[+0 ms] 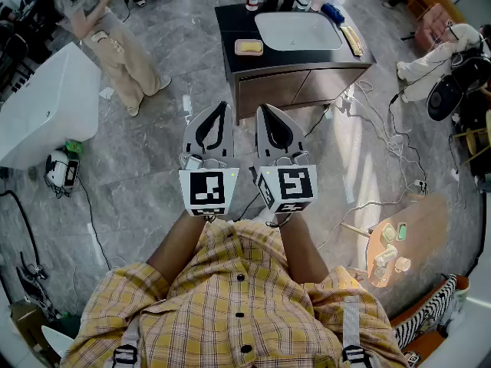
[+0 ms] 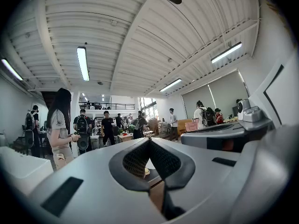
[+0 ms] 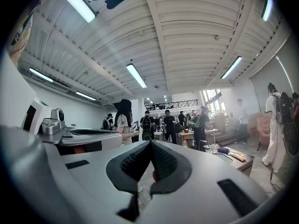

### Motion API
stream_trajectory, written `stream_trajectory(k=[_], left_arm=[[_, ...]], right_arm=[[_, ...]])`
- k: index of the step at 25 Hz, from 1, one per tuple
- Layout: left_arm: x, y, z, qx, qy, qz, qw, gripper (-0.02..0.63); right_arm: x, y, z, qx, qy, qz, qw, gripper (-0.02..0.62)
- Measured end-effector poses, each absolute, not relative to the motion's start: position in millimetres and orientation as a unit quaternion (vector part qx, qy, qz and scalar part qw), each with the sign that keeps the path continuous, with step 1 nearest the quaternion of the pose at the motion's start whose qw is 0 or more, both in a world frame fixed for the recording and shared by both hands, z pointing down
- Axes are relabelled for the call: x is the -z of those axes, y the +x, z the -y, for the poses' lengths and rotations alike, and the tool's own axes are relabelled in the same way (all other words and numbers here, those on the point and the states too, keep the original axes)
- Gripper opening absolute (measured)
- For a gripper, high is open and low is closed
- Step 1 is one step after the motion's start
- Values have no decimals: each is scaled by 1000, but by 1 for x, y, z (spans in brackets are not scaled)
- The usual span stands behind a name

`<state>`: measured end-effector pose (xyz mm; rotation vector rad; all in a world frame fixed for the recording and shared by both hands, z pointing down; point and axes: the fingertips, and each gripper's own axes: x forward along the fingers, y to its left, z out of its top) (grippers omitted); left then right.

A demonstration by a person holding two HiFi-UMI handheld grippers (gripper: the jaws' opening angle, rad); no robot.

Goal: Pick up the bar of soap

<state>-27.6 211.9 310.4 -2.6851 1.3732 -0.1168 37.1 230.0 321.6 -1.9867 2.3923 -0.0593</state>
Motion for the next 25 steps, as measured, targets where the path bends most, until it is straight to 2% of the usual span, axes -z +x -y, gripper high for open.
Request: stream_trajectory(k=[15,21,25], left_arm=[[-319,-44,-204,36,-891,-449,50,8],[-320,-75,-188,32,-900,-432,44,8],[-326,-104,-177,30,-907,-418,36,9]], right_arm=[[-332,21,-223,21,-644,-765,-7,18],[-336,-11,-208,32,-656,-754,-18,18],[-346,-30,-199,34,-669,-741,-52,18]])
